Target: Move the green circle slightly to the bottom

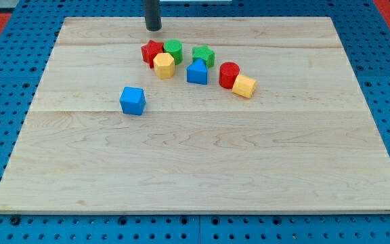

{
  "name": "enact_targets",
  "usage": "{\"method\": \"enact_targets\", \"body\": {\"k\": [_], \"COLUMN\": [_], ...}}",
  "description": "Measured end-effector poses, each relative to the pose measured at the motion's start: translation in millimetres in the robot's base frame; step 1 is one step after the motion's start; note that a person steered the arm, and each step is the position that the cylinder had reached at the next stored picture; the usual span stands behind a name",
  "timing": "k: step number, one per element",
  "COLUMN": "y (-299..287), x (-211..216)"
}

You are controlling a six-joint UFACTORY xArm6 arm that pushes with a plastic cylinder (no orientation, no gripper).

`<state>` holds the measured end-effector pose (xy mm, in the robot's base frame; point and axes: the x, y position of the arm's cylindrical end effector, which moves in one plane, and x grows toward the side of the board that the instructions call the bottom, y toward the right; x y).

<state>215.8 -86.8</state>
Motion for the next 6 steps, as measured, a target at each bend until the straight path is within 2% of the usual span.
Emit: {"method": "enact_targets", "body": {"k": [3, 5, 6], "y": [-1, 5, 48], "x": [-13, 14, 22]}}
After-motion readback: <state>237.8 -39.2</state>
